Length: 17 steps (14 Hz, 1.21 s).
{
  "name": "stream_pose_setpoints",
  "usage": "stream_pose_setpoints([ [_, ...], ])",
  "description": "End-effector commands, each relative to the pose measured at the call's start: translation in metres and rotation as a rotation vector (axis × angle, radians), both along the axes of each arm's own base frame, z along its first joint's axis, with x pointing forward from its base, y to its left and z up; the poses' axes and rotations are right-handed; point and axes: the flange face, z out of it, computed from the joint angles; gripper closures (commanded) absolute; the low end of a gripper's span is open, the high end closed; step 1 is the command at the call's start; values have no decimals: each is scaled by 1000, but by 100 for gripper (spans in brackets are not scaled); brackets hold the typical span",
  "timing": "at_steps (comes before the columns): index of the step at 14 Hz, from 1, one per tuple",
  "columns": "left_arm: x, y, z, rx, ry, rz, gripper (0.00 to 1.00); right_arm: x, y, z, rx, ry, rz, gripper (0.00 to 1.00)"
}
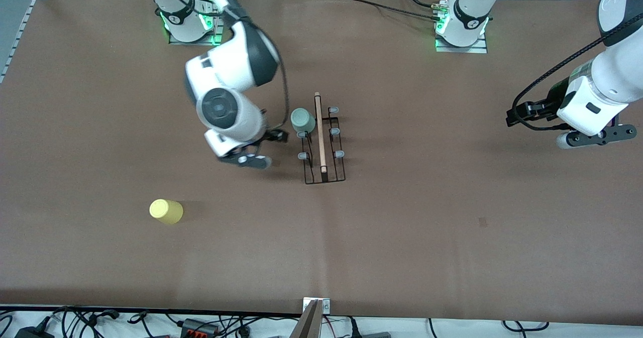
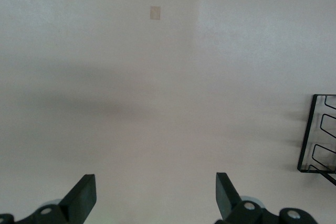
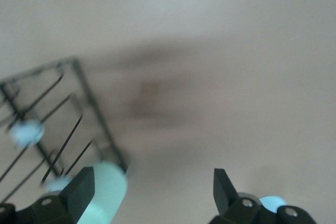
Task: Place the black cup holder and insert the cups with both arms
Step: 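Release the teal cup and move the right gripper to the yellow cup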
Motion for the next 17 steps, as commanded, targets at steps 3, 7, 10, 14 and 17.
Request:
stream_pose_setpoints([
  [3,-6,3,6,18,-20,-3,0,61,-112,-5,-53,-112,-164,0],
  [7,-4,5,4,85,-27,-30,0,90,-178,-35,-56,-150,-72,0],
  [10,-4,6,5,112,-30,-37,0,102,-235,-61,-40,-134,65,0],
  [14,-4,3,6,79,-30,-29,0,117,-273,-93,-42,-187,242,0],
  [17,-3,8,6,53,-28,-13,0,121,-279,-105,-38,-214,272,0],
])
